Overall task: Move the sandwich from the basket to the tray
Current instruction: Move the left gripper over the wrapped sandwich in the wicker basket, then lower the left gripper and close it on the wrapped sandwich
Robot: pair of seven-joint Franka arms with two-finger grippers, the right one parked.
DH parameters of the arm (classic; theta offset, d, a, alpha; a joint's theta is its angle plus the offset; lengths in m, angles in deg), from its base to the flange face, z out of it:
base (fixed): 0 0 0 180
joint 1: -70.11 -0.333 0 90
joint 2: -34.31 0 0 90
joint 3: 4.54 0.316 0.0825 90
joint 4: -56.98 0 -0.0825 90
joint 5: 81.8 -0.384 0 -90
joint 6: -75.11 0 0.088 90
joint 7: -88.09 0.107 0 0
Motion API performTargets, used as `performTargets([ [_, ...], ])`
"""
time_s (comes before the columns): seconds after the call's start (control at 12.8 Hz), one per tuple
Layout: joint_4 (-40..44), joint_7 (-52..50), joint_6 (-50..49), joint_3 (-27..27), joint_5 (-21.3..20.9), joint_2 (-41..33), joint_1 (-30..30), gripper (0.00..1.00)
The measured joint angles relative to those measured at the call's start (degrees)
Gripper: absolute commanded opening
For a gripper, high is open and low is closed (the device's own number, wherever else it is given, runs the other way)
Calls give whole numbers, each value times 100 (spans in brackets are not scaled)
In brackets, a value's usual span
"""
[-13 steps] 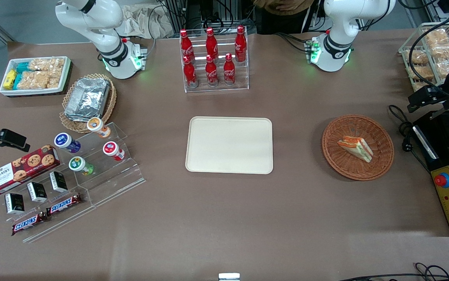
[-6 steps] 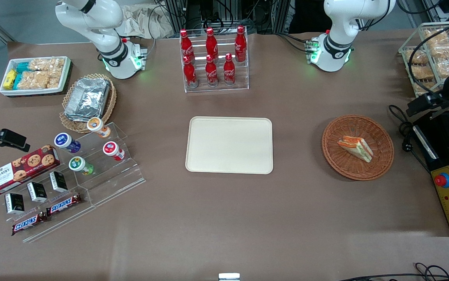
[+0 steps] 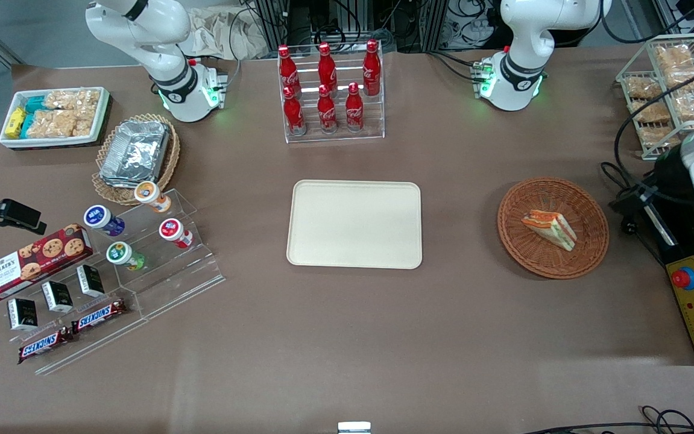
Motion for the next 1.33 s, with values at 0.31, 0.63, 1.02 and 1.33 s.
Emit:
performTargets([
  [0.31, -1332, -979, 1597, -51, 0, 30, 2, 100],
  [0.63, -2517, -1555, 2985, -58, -16, 117, 2, 100],
  [1.02, -3074, -1843, 3831, -58, -24, 395, 1, 100],
  [1.33, -3452, -1875, 4521, -58, -24, 604, 0, 71],
])
